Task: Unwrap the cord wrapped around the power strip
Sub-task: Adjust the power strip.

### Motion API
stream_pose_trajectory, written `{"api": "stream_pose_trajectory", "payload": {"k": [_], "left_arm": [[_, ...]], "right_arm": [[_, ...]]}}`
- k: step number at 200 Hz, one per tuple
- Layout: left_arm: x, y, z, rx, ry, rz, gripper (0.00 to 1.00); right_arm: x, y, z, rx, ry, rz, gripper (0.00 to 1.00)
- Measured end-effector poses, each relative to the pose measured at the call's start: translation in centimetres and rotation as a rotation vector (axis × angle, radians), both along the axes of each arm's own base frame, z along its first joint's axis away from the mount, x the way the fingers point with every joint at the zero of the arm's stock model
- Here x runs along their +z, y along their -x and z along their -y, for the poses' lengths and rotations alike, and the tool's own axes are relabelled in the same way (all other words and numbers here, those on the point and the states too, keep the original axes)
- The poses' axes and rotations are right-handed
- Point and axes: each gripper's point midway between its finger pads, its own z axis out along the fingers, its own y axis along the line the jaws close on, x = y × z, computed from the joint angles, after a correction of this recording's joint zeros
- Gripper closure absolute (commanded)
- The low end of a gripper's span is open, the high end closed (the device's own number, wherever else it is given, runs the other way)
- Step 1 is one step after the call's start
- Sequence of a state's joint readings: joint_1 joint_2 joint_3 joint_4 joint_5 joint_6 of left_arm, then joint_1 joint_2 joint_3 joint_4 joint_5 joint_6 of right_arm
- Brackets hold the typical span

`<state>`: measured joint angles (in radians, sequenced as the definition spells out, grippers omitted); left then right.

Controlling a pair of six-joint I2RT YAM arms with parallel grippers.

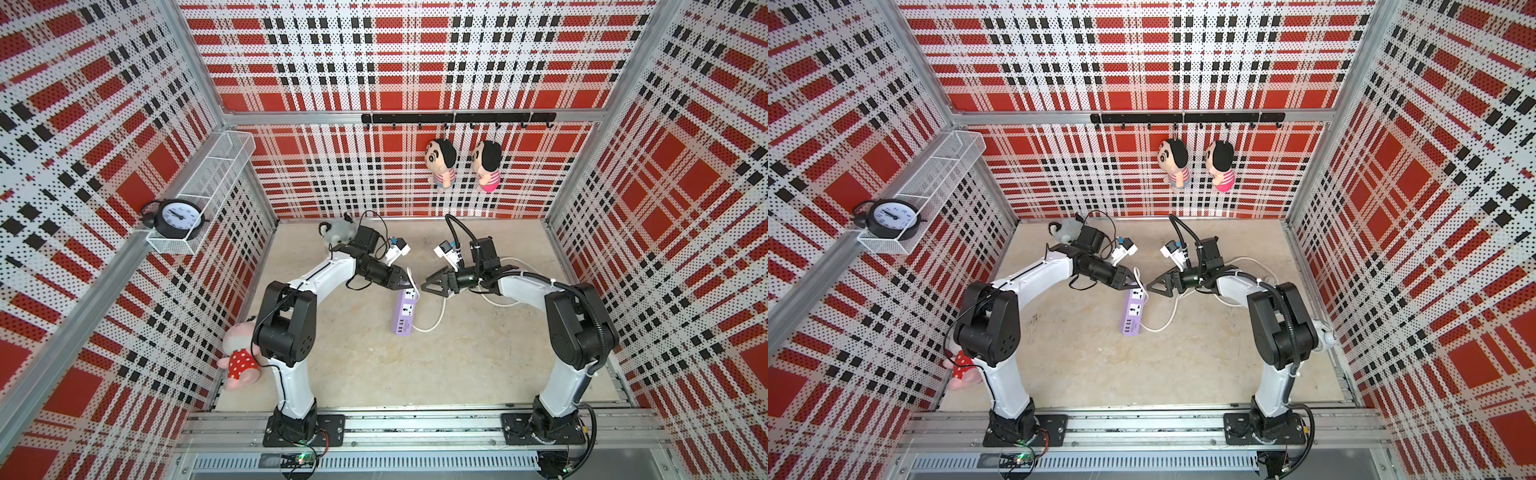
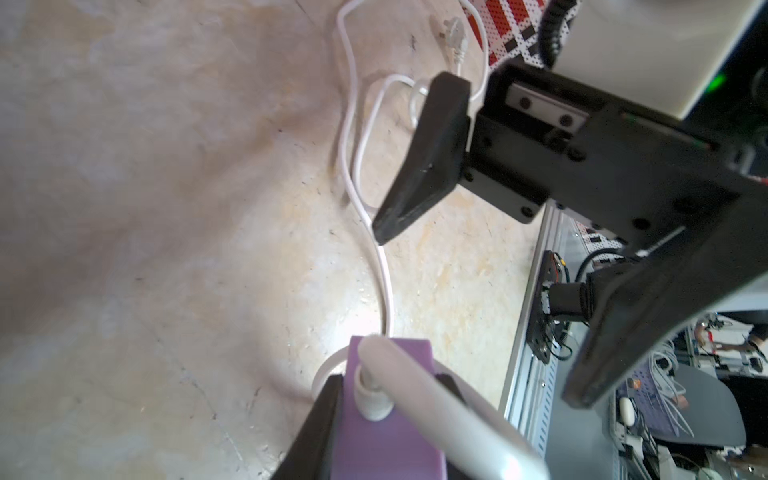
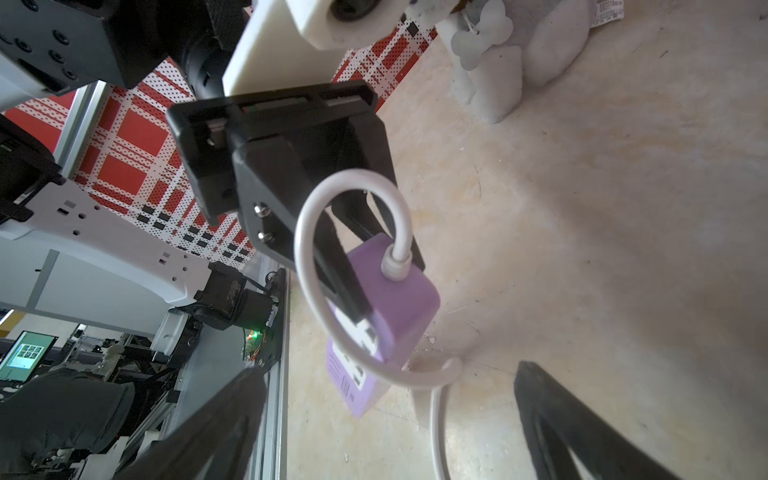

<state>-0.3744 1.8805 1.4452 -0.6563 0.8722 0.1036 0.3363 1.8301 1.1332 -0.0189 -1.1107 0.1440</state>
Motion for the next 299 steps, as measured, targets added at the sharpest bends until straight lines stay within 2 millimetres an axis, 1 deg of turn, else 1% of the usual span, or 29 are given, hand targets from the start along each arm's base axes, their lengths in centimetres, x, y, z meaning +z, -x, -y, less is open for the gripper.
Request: {"api": "stream_pose_trajectory", "payload": {"k": [3, 19, 31, 35, 49, 62, 70, 86, 96, 101, 105, 116, 121, 128, 130, 134, 145, 149, 155, 170, 185, 188, 197, 213, 229, 247, 260, 276, 299], "left_arm": [[0.2, 0.1, 0.1, -0.007, 0.005, 0.003, 1.0], [1.3, 0.4, 0.7, -0.046, 0.04, 0.019, 1.0], [1.9, 0.5, 1.1, -0.064, 0.057, 0.031, 1.0], [2.1, 0.5, 1.1, -0.067, 0.059, 0.035, 1.0], [2.5, 0.6, 1.3, -0.081, 0.075, 0.044, 1.0], [3.0, 0.7, 1.4, -0.094, 0.094, 0.046, 1.0], [3.4, 0.8, 1.5, -0.103, 0.105, 0.048, 1.0], [4.3, 0.7, 1.9, -0.119, 0.125, 0.063, 1.0], [4.9, 0.6, 2.2, -0.131, 0.141, 0.075, 1.0], [5.1, 0.6, 2.3, -0.136, 0.146, 0.081, 1.0], [5.3, 0.5, 2.4, -0.139, 0.148, 0.085, 1.0], [5.5, 0.4, 2.5, -0.144, 0.15, 0.095, 1.0], [5.5, 0.3, 2.6, -0.145, 0.148, 0.099, 1.0], [5.5, 0.3, 2.6, -0.151, 0.154, 0.095, 1.0], [5.6, 0.4, 2.6, -0.151, 0.155, 0.093, 0.98], [5.6, 0.4, 2.6, -0.154, 0.156, 0.094, 0.91], [5.5, 0.5, 2.6, -0.157, 0.154, 0.093, 0.66], [5.5, 0.5, 2.6, -0.157, 0.153, 0.093, 0.59], [5.5, 0.5, 2.6, -0.155, 0.149, 0.091, 0.51], [5.1, 0.2, 2.5, -0.145, 0.124, 0.104, 0.29], [4.6, -0.4, 2.2, -0.123, 0.095, 0.111, 0.0], [4.6, -0.5, 2.1, -0.116, 0.09, 0.11, 0.02], [4.4, -0.8, 1.9, -0.103, 0.076, 0.118, 0.02], [4.6, -1.2, 1.8, -0.093, 0.078, 0.127, 0.02], [5.0, -1.9, 1.3, -0.066, 0.066, 0.158, 0.02], [5.3, -2.7, 0.3, -0.021, 0.024, 0.199, 0.02], [5.5, -3.1, -0.8, 0.023, -0.032, 0.24, 0.02], [5.4, -3.6, -2.8, 0.101, -0.14, 0.299, 0.02], [4.2, -3.5, -5.8, 0.191, -0.277, 0.345, 0.02]], "right_arm": [[0.1, 0.0, 0.0, 0.003, -0.003, 0.001, 0.09], [0.5, 0.0, -0.3, 0.023, -0.03, 0.013, 0.24], [0.8, 0.2, -0.5, 0.044, -0.056, 0.014, 0.32], [0.9, 0.3, -0.5, 0.047, -0.061, 0.005, 0.33], [1.4, 0.7, -0.8, 0.073, -0.086, 0.013, 0.31], [1.7, 0.9, -1.0, 0.091, -0.1, 0.021, 0.22], [1.8, 1.1, -1.0, 0.1, -0.106, 0.02, 0.18], [1.9, 1.4, -1.1, 0.117, -0.117, 0.021, 0.19], [2.0, 1.6, -1.2, 0.126, -0.121, 0.02, 0.27], [2.0, 1.7, -1.3, 0.132, -0.124, 0.016, 0.33], [2.1, 1.8, -1.4, 0.139, -0.128, 0.021, 0.39], [2.3, 2.1, -1.5, 0.15, -0.136, 0.011, 0.61], [2.4, 2.1, -1.5, 0.156, -0.141, 0.018, 0.68], [2.4, 2.1, -1.5, 0.156, -0.142, 0.02, 0.73], [2.3, 2.2, -1.5, 0.157, -0.143, 0.017, 0.74], [2.3, 2.3, -1.5, 0.161, -0.147, 0.017, 0.76], [2.3, 2.4, -1.5, 0.163, -0.155, 0.01, 0.83], [2.3, 2.4, -1.5, 0.164, -0.158, 0.015, 0.87], [2.2, 2.4, -1.5, 0.161, -0.162, 0.014, 0.9], [2.2, 2.6, -1.4, 0.157, -0.178, -0.005, 0.9], [2.4, 2.8, -1.4, 0.153, -0.201, -0.02, 0.9], [2.5, 2.9, -1.4, 0.155, -0.207, -0.023, 0.9], [2.9, 3.0, -1.3, 0.15, -0.228, -0.041, 0.91], [3.4, 2.8, -1.2, 0.135, -0.266, -0.065, 0.96], [3.8, 2.3, -1.2, 0.13, -0.306, -0.1, 1.0], [4.1, 1.6, -0.9, 0.101, -0.329, -0.13, 1.0], [4.3, 0.6, -0.4, 0.048, -0.322, -0.117, 1.0], [4.5, -0.8, 0.1, -0.033, -0.276, -0.079, 1.0], [7.4, -2.2, 1.0, -0.1, -0.249, 0.019, 1.0]]}}
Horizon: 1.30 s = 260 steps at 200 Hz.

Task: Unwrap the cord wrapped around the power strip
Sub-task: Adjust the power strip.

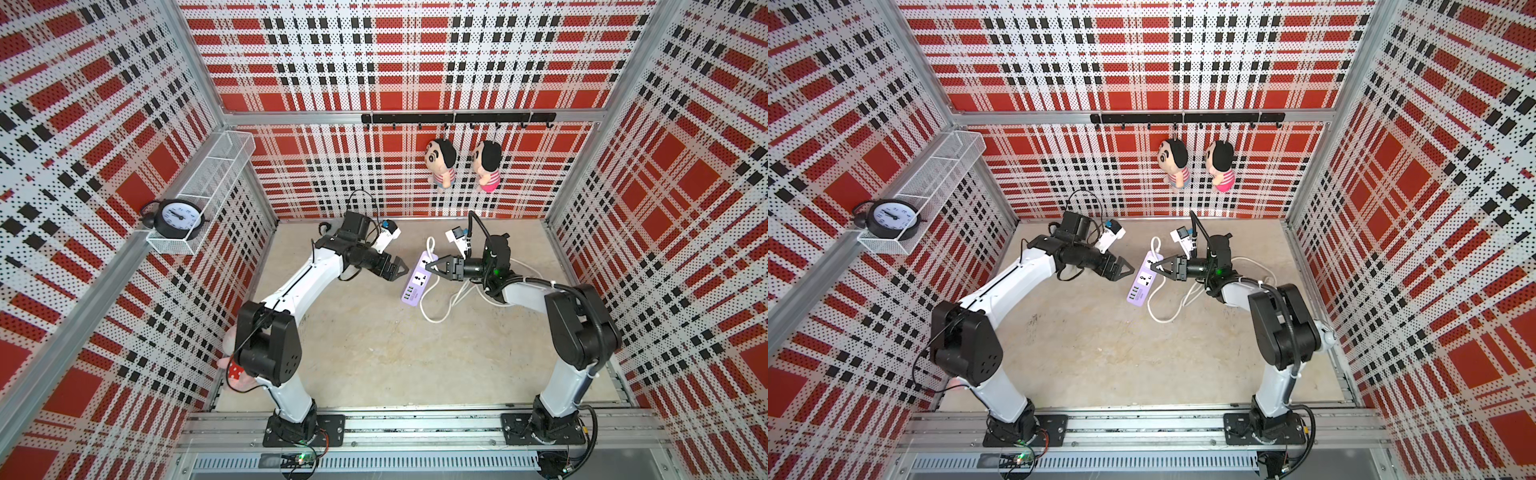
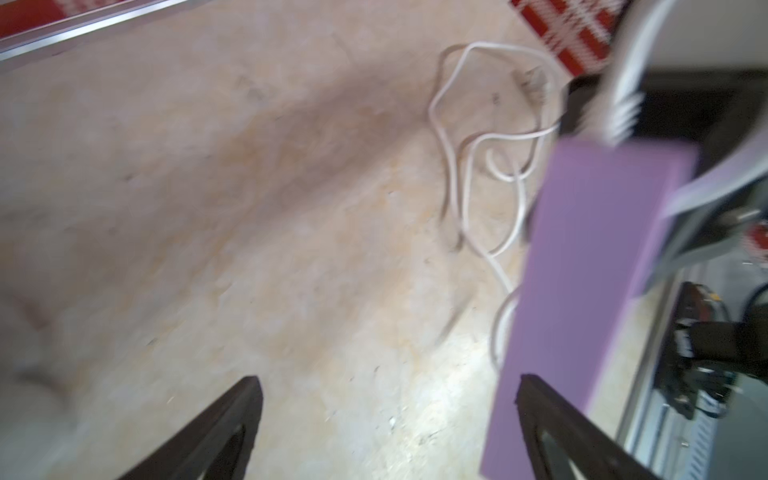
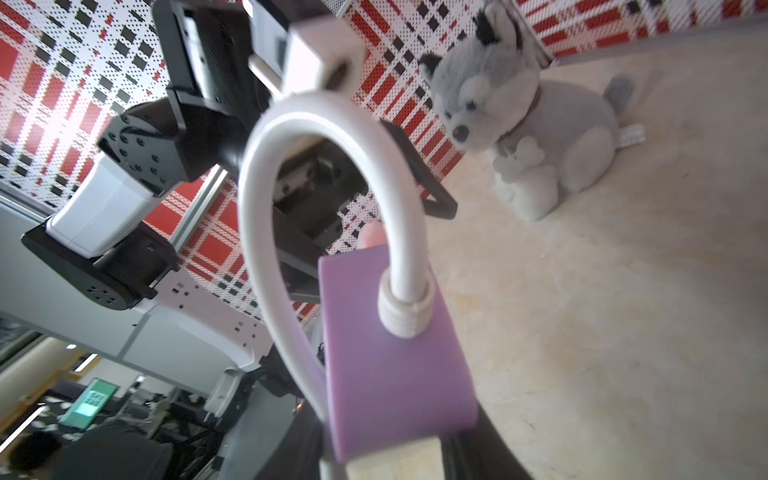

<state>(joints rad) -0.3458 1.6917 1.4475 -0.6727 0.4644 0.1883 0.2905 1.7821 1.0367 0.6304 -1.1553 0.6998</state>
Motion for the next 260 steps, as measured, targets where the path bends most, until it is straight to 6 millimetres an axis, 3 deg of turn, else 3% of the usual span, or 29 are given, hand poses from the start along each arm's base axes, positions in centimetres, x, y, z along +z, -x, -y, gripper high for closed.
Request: {"api": "stream_pose_trajectory", "payload": {"k": [17, 36, 53, 90, 118, 156, 226, 260], "left_arm": [[-1.1, 0.4, -1.4, 0.045, -0.056, 0.015, 0.02], [-1.2, 1.2, -1.1, 0.059, -0.094, 0.064, 0.02], [0.2, 2.3, 1.0, 0.047, -0.116, 0.162, 0.02], [5.1, 4.6, 7.5, -0.007, -0.037, 0.397, 0.02], [6.4, 3.5, 8.3, 0.046, -0.021, 0.471, 0.02], [4.9, 1.8, 8.1, 0.109, -0.069, 0.481, 0.02], [2.7, 1.0, 8.5, 0.115, -0.098, 0.452, 0.0], [1.5, 0.1, 9.2, 0.111, -0.116, 0.43, 0.24]], "right_arm": [[1.3, -0.7, 0.4, -0.055, 0.018, 0.031, 1.0], [1.0, -1.5, 0.8, -0.115, 0.042, 0.0, 1.0], [-0.1, -2.2, 1.1, -0.169, 0.069, -0.063, 1.0], [-1.7, -3.0, 1.6, -0.259, 0.106, -0.177, 1.0], [-1.5, -3.0, 1.8, -0.29, 0.112, -0.205, 1.0], [-0.3, -2.7, 1.8, -0.299, 0.095, -0.205, 1.0], [0.2, -2.6, 1.8, -0.299, 0.083, -0.215, 1.0], [0.0, -2.3, 1.7, -0.293, 0.069, -0.226, 1.0]]}}
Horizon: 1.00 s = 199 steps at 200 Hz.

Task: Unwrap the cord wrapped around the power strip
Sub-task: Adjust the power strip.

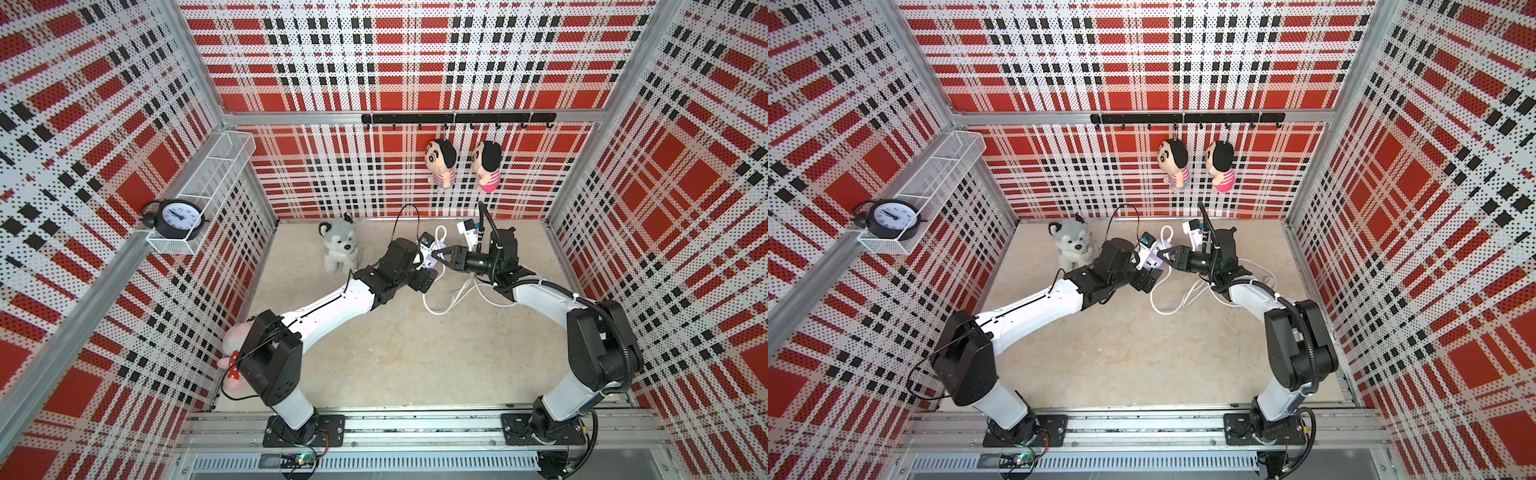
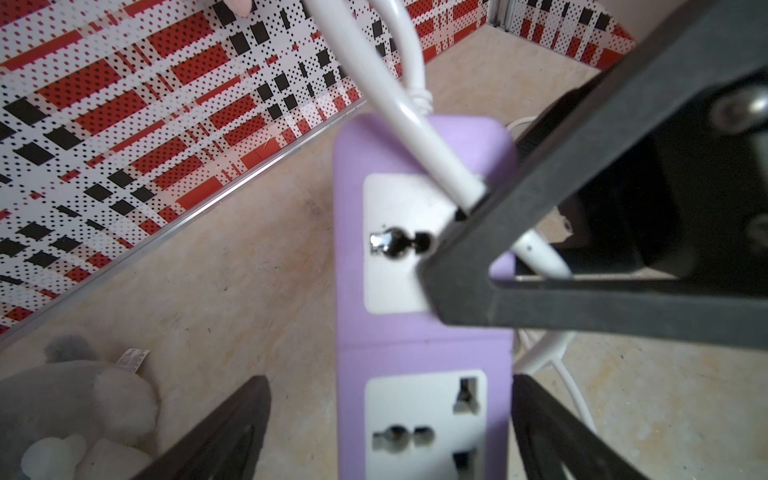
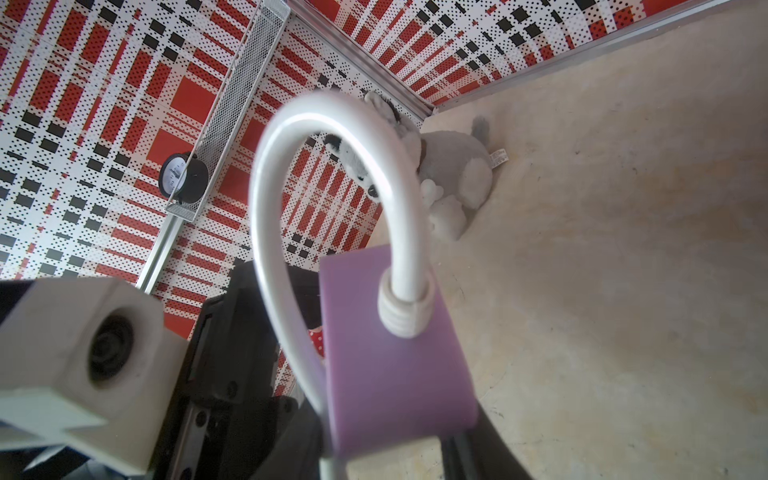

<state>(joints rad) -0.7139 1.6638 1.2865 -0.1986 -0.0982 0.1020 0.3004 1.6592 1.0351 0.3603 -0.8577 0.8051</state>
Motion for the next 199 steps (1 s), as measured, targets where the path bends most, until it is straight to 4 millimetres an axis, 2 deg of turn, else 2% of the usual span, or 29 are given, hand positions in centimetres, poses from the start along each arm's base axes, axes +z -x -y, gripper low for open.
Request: {"api": "stream_pose_trajectory", "payload": {"k": [17, 25, 33, 50, 64, 72, 90, 118, 135, 166, 199], "left_arm": [[-0.3, -0.3, 0.2, -0.001, -0.004, -0.007, 0.49], [-0.4, -0.2, 0.4, -0.008, -0.001, -0.013, 0.6], [-0.5, -0.1, 0.4, -0.01, -0.007, -0.013, 0.69], [-0.6, -0.3, 0.3, -0.008, -0.018, -0.016, 0.87], [-0.8, -0.3, 0.2, -0.006, -0.026, -0.026, 0.96], [-1.1, -0.3, -0.1, -0.001, -0.036, -0.039, 1.0], [-2.1, -0.7, -1.0, 0.019, -0.066, -0.08, 1.0], [-4.3, -0.9, -3.4, 0.063, -0.121, -0.167, 1.0], [-6.1, -0.8, -5.1, 0.101, -0.159, -0.24, 1.0], [-9.6, -0.8, -7.6, 0.166, -0.224, -0.371, 1.0], [-12.4, 0.2, -9.1, 0.19, -0.267, -0.485, 1.0]], "right_arm": [[0.0, 0.1, -0.1, 0.002, -0.002, 0.0, 1.0], [0.1, 0.0, -0.1, 0.0, -0.003, 0.003, 0.97], [0.0, 0.0, 0.0, -0.004, -0.002, -0.001, 0.87], [-0.2, 0.0, 0.0, -0.007, 0.005, -0.009, 0.56], [-0.3, 0.0, 0.0, -0.002, 0.015, -0.005, 0.4], [-0.4, 0.0, 0.1, -0.002, 0.023, -0.007, 0.37], [-0.6, -0.3, 0.5, -0.005, 0.054, -0.001, 0.32], [-1.4, -0.8, 1.2, -0.022, 0.141, 0.012, 0.32], [-2.1, -1.1, 1.8, -0.041, 0.211, 0.016, 0.36], [-3.7, -0.9, 2.6, -0.042, 0.325, 0.022, 0.46], [-6.7, 1.3, 2.1, 0.019, 0.374, -0.006, 0.63]]}}
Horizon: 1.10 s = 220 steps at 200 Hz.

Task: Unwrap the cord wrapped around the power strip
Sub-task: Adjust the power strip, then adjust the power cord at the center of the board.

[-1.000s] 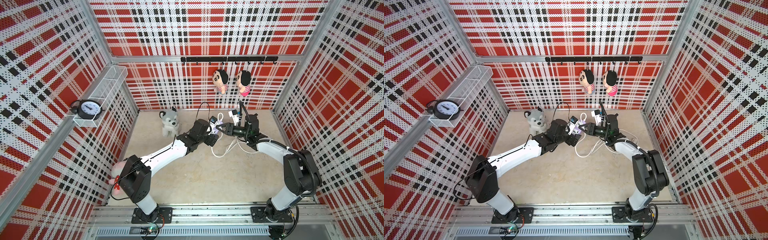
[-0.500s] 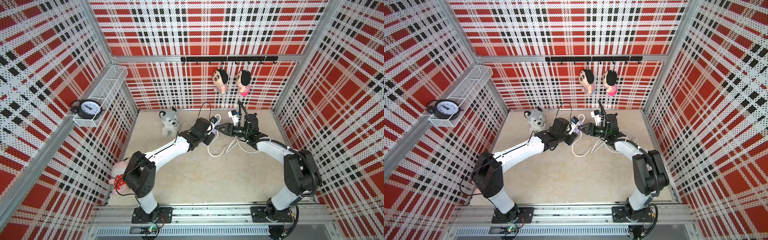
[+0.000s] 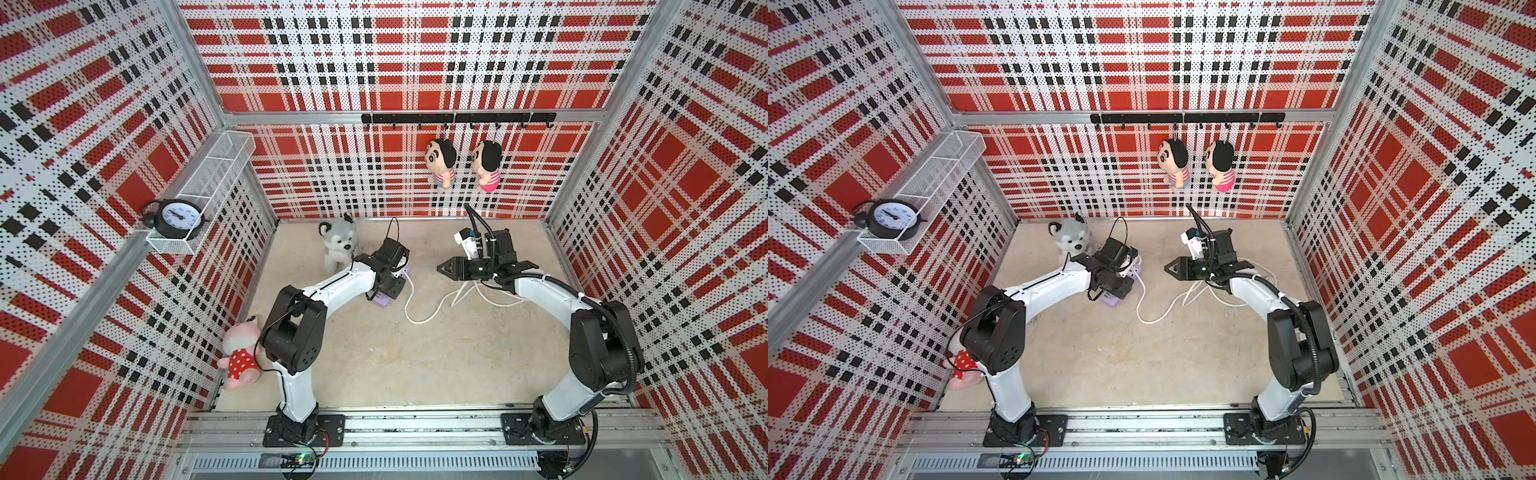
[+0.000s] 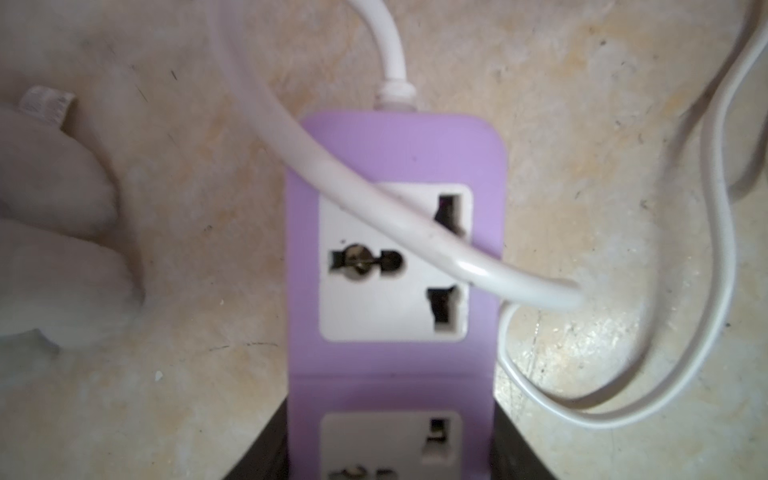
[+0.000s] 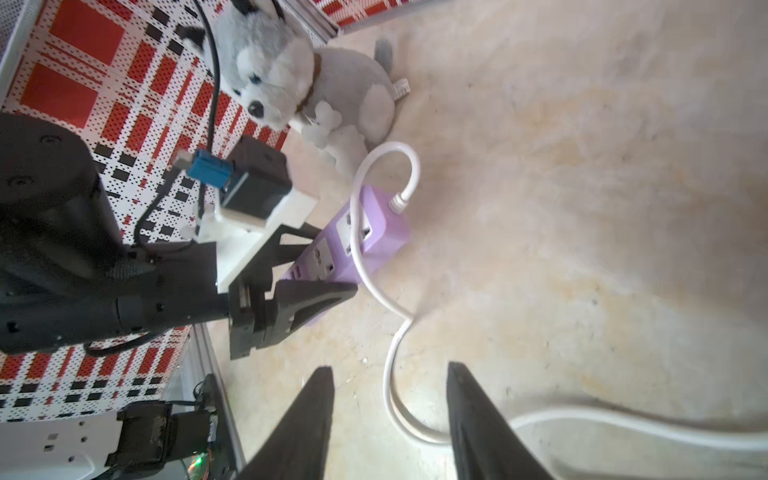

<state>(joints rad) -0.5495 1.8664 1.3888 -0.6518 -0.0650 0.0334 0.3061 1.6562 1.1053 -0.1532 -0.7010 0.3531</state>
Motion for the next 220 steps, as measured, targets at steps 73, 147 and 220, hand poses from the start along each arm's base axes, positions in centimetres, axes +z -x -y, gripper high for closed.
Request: {"api": "stream_pose_trajectory", "payload": {"k": [73, 147, 220], "left_arm": [[-0.2, 2.0, 1.8, -0.062, 0.102, -0.101, 1.0], [3.9, 2.8, 3.7, -0.141, 0.228, -0.076, 1.0], [4.4, 2.0, 2.7, -0.107, 0.218, -0.045, 1.0]], "right_arm": [[-2.4, 3.2, -4.9, 0.142, -0.046, -0.008, 0.31], [-4.9, 2.2, -6.9, 0.156, -0.057, -0.02, 0.51], [-5.0, 1.7, -6.9, 0.14, -0.062, -0.019, 0.98]]}}
